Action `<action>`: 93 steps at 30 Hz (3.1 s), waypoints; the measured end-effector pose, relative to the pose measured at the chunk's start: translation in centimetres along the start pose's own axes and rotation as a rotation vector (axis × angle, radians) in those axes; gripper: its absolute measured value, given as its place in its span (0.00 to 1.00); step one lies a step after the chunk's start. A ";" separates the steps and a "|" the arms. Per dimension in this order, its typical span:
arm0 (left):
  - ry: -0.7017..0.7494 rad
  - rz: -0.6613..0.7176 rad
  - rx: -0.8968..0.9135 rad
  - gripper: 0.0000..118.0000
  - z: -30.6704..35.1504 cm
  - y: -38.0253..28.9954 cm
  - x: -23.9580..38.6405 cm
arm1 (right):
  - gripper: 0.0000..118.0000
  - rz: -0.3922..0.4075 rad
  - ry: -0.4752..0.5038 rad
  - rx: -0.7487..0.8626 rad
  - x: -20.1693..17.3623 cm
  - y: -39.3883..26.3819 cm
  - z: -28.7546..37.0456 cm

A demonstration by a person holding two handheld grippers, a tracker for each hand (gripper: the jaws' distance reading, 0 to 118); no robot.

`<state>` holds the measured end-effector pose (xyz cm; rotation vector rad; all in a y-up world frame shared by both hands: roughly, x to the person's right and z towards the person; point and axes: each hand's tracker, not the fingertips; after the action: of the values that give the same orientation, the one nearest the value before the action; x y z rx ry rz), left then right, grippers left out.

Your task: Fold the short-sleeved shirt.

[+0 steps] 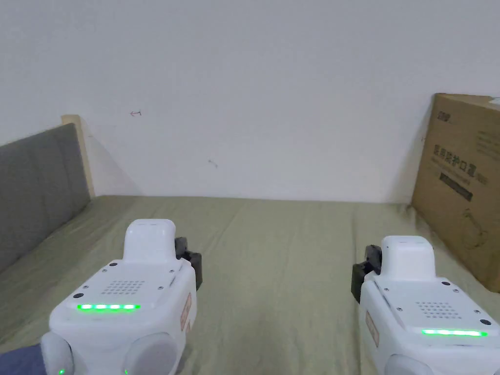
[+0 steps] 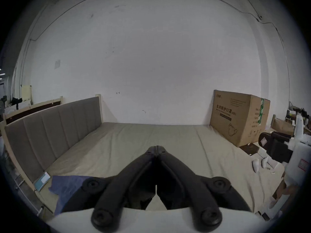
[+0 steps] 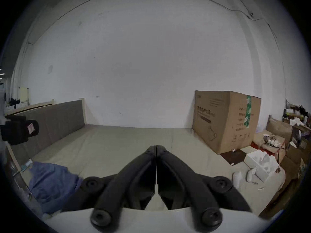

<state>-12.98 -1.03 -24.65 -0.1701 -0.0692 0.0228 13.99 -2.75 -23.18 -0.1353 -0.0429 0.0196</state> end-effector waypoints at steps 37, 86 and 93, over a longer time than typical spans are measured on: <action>0.214 0.249 -0.805 0.94 -8.3 -20.4 -16.8 | 0.00 0.034 0.416 -0.327 -15.3 -6.8 -8.7; -0.796 0.191 -0.759 0.06 -15.4 -5.3 27.6 | 0.00 -0.200 -0.297 -0.250 17.6 -2.8 1.8; -0.651 -0.076 -1.029 0.06 -14.5 -19.1 32.7 | 0.00 -0.291 -0.367 -0.328 21.7 -6.6 3.7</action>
<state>20.94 -21.32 -33.48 -1.1865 -0.7421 -0.0370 35.61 -8.32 -17.69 -0.4515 -0.4334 -0.2543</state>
